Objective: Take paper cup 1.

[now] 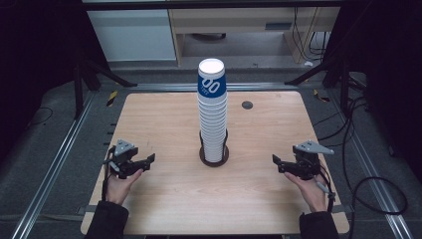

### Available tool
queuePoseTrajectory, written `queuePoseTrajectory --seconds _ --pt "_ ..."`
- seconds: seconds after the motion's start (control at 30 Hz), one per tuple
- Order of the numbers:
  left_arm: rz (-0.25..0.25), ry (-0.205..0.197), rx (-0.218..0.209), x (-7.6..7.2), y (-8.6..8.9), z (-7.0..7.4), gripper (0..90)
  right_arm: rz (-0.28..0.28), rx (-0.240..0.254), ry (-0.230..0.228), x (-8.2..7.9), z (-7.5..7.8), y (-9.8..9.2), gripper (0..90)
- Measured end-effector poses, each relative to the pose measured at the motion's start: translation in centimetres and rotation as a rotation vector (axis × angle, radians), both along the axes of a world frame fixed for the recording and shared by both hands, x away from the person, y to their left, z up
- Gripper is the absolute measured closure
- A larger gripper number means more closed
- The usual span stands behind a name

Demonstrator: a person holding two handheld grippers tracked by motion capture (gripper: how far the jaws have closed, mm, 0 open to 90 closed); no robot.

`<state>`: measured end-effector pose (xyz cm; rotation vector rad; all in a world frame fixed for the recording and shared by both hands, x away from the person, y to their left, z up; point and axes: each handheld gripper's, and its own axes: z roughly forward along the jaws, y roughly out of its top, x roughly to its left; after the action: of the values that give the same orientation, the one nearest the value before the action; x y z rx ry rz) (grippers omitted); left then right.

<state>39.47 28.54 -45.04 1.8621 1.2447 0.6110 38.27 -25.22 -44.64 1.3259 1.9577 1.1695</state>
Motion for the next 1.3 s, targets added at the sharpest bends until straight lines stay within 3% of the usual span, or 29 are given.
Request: queuePoseTrajectory --seconds 0.1,0.27,0.6,0.87,0.93,1.3 --pt "-0.020 0.010 -0.016 -0.1 -0.1 0.0 23.8 0.012 0.010 -0.017 -0.1 0.3 0.3 14.9" --pt "-0.041 0.016 -0.038 0.0 -0.3 -0.1 20.8 0.057 -0.035 -0.040 -0.3 0.7 1.3 14.9" --pt "-0.060 0.030 -0.029 0.1 -0.4 -0.2 19.5 0.098 0.034 -0.103 -0.5 3.5 2.5 15.2" --pt "-0.062 0.041 -0.042 0.2 -0.5 -0.2 19.3 0.115 0.069 -0.132 -0.1 5.1 3.5 14.7" --pt "-0.063 0.045 -0.041 0.3 -0.5 -0.2 19.0 0.120 0.059 -0.141 0.0 5.6 3.9 14.7" --pt "-0.065 0.061 -0.034 0.4 -0.4 -0.3 19.1 0.172 0.081 -0.241 0.2 10.0 5.7 14.3"
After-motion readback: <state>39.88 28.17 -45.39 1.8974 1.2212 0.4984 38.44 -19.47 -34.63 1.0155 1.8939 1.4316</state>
